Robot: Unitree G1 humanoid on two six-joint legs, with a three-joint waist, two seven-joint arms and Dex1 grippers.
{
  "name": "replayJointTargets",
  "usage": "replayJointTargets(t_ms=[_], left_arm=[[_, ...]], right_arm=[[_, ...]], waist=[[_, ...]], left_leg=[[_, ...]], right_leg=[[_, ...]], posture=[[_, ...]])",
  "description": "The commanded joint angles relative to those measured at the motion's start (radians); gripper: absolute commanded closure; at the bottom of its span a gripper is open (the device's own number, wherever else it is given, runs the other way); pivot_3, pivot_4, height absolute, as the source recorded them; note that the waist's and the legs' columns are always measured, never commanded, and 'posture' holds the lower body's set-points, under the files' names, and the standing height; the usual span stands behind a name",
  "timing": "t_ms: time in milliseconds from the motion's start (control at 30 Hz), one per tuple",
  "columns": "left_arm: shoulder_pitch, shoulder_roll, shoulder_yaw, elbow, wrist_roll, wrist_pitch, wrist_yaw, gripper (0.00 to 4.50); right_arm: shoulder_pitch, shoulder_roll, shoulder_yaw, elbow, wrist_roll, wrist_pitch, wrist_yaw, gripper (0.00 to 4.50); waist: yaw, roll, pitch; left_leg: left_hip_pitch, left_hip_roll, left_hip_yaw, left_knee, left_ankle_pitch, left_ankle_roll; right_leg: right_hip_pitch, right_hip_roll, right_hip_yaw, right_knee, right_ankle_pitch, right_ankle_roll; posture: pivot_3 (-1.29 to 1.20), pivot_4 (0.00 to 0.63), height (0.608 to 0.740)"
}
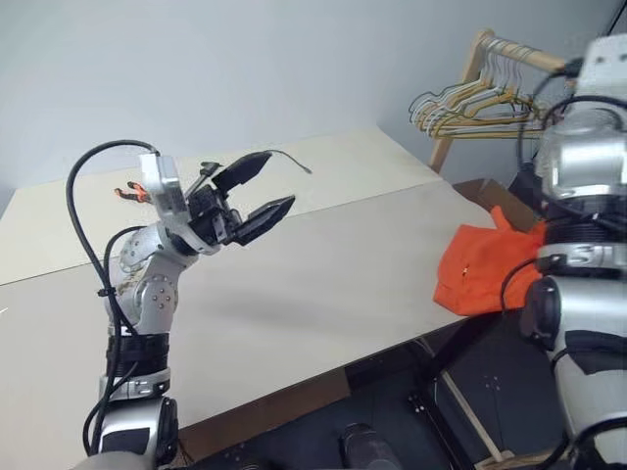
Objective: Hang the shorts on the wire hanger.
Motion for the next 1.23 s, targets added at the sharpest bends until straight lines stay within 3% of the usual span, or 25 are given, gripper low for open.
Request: replayJointTargets(t_ms=[33, 267, 533, 833, 1233], left_arm=[[0.044, 0.071, 0.065, -0.018, 0.014, 0.030, 0.042, 0.00], [0.226, 0.174, 0.147, -0.112, 0.009, 0.066, 0.089, 0.00], [0.397, 0.191, 0.203, -0.239, -0.009, 0.100, 0.153, 0.00], [0.517, 0.191, 0.200, -0.319, 0.019, 0.094, 0.191, 0.00], [0.515, 0.201, 0.169, -0.310, 0.046, 0.100, 0.193, 0.00]], right_arm=[[0.062, 0.002, 0.078, -0.128, 0.003, -0.061, 0.201, 0.03], [0.210, 0.023, 0.186, -0.359, 0.080, -0.154, 0.607, 0.03], [0.372, 0.000, 0.279, -0.539, 0.140, -0.326, 0.957, 0.03], [0.461, -0.026, 0.337, -0.500, 0.037, -0.407, 1.036, 0.03], [0.489, 0.005, 0.336, -0.489, -0.018, -0.440, 1.051, 0.03]], waist=[[0.003, 0.000, 0.000], [0.047, 0.000, 0.000], [0.159, -0.004, 0.001], [0.259, -0.006, 0.001], [0.275, -0.007, 0.000]], left_leg=[[0.000, 0.000, 0.000, 0.000, 0.000, 0.000], [-0.002, 0.000, -0.001, 0.000, 0.001, 0.000], [-0.001, 0.000, -0.002, 0.000, 0.001, -0.001], [0.000, -0.002, -0.002, 0.001, 0.003, -0.004], [0.000, -0.002, -0.002, 0.000, 0.004, -0.005]], right_leg=[[0.000, 0.000, 0.000, 0.001, 0.000, 0.000], [-0.003, -0.003, -0.002, 0.008, 0.000, 0.000], [-0.003, -0.004, -0.006, 0.007, -0.001, -0.001], [-0.004, -0.005, -0.010, 0.009, -0.003, -0.006], [-0.003, -0.003, -0.011, 0.009, -0.003, -0.009]], posture=[[-0.09, 0.000, 0.740], [-0.01, 0.000, 0.740], [0.09, 0.000, 0.740], [0.14, 0.000, 0.740], [0.14, 0.000, 0.740]])
